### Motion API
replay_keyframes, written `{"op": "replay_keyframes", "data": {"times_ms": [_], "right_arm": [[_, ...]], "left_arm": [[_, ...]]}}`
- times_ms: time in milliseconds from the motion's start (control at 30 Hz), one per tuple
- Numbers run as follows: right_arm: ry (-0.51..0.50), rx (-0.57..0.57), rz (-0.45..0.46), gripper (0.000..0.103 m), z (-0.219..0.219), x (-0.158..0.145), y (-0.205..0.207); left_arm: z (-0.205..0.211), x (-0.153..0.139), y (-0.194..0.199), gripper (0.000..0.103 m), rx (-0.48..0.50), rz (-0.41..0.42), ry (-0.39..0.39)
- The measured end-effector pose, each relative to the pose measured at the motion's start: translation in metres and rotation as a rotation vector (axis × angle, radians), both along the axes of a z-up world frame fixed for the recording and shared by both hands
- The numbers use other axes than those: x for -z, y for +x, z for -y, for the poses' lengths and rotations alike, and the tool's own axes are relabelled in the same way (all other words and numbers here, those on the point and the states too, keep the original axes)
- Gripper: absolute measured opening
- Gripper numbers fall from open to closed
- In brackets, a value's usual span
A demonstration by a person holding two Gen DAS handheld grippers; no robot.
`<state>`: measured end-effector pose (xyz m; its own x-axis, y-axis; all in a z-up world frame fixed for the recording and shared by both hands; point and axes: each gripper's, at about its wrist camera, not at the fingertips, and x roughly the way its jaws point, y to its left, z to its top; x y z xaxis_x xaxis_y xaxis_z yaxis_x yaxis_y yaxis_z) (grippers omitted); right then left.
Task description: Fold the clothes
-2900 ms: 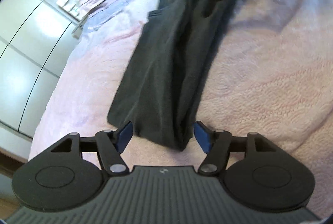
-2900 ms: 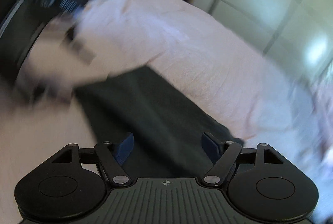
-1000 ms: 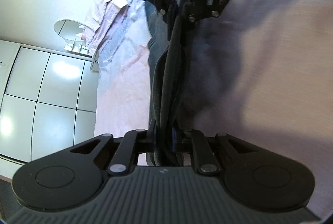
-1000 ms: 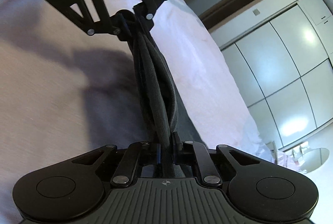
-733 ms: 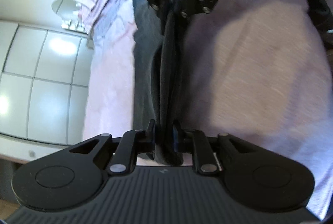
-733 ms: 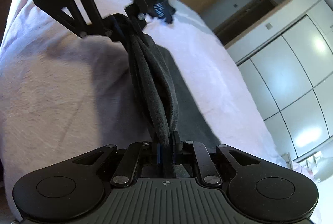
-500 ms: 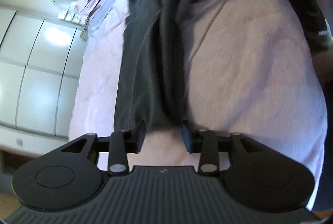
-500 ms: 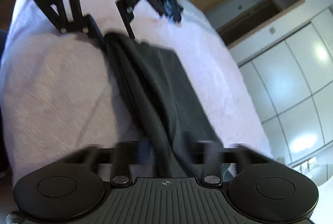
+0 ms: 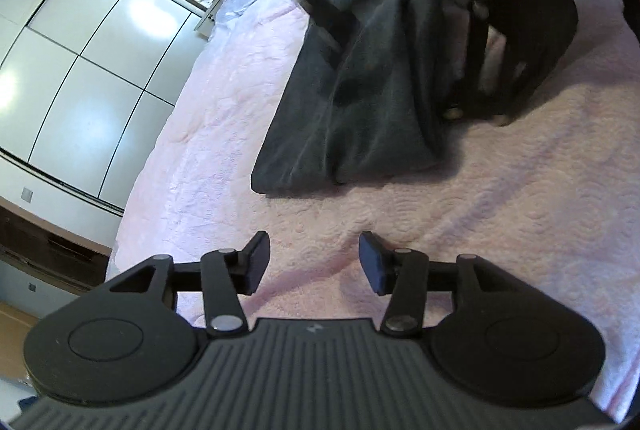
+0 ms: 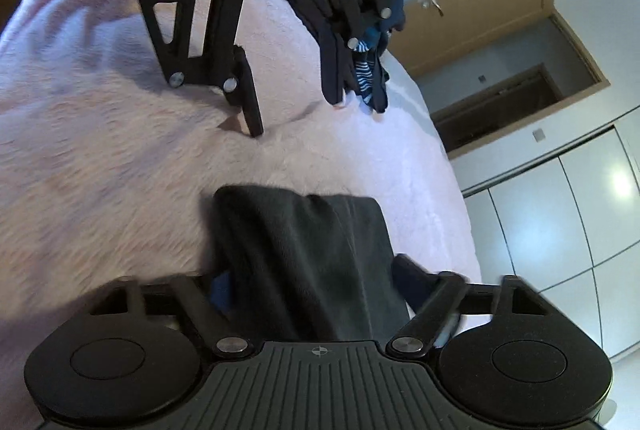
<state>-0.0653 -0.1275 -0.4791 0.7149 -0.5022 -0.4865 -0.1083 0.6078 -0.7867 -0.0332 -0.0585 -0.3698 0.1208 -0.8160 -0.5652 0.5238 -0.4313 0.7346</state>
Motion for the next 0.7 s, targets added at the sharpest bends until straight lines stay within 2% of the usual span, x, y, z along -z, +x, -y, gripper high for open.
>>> {"op": "replay_keyframes", "data": {"times_ms": [33, 100, 267, 400, 467, 567, 633, 700], "right_arm": [[0.013, 0.003, -0.002, 0.029, 0.003, 0.001, 0.007], [0.043, 0.012, 0.015, 0.019, 0.006, -0.001, 0.014], [0.152, 0.071, 0.180, 0.015, 0.019, -0.038, 0.004], [0.319, 0.150, 0.419, 0.014, 0.055, -0.095, -0.018], [0.436, 0.206, 0.586, 0.014, 0.084, -0.131, -0.046], [0.580, 0.318, 0.865, 0.014, 0.138, -0.177, -0.121], [0.657, 0.409, 1.037, 0.014, 0.181, -0.189, -0.182], [0.743, 0.513, 1.169, 0.014, 0.225, -0.179, -0.252]], "left_arm": [[0.001, 0.000, 0.000, 0.046, -0.001, -0.003, -0.004], [0.003, 0.000, 0.000, 0.047, -0.003, -0.006, -0.018], [0.013, -0.009, -0.003, 0.048, -0.029, -0.014, -0.036], [0.020, -0.028, -0.027, 0.048, -0.014, 0.008, -0.058], [0.027, -0.038, -0.043, 0.049, 0.007, 0.015, -0.070], [0.045, -0.052, -0.074, 0.050, 0.055, 0.025, -0.092], [0.061, -0.061, -0.098, 0.053, 0.090, 0.013, -0.108], [0.080, -0.067, -0.124, 0.058, 0.126, -0.014, -0.116]]}}
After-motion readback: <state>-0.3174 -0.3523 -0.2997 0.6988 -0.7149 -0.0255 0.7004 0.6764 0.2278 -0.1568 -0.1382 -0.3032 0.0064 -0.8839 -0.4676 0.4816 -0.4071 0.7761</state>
